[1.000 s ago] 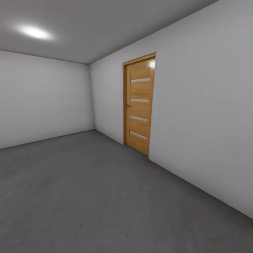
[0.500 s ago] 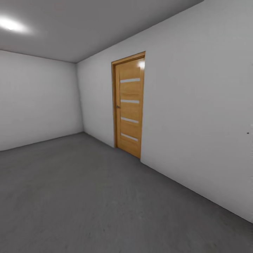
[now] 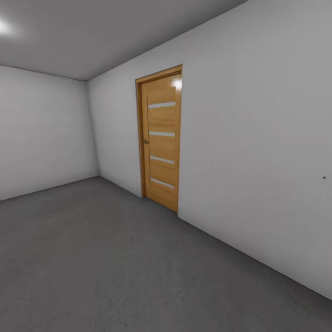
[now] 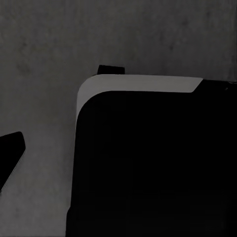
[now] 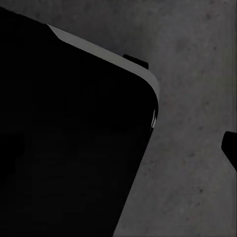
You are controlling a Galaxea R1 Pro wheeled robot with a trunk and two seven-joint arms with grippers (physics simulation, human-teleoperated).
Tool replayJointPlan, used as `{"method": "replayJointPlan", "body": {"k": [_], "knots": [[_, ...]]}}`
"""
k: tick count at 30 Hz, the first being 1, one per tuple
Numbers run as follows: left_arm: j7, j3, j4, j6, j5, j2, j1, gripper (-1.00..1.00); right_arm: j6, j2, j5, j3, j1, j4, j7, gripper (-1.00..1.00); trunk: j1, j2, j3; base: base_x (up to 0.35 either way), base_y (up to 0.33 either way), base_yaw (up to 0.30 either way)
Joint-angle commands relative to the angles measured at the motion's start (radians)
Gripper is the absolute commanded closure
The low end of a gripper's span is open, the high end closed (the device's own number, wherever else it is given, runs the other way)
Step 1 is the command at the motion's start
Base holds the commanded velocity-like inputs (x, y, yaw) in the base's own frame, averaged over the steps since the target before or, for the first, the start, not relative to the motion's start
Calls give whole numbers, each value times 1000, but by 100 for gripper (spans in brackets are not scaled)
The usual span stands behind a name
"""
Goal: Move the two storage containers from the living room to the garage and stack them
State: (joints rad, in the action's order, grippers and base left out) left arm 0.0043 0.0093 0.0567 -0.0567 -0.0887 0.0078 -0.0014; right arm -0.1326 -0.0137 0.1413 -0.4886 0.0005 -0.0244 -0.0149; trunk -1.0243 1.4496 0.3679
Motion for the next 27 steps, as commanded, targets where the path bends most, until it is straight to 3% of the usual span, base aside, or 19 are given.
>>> {"method": "replayJointPlan", "body": {"k": [1,21,27], "knots": [[1,0,0,-2,-10,0,0,-100,-5,1,11,-9,0,-2,-2,-100,-1,0,1,325,0,-2],[-1,2,0,0,-10,0,0,-100,-2,1,11,-10,-1,-2,1,-100,-1,0,1,325,0,2],[-1,1,0,0,-10,0,0,-100,-1,1,7,-11,-1,-2,4,-100,-1,0,1,325,0,182]]}}
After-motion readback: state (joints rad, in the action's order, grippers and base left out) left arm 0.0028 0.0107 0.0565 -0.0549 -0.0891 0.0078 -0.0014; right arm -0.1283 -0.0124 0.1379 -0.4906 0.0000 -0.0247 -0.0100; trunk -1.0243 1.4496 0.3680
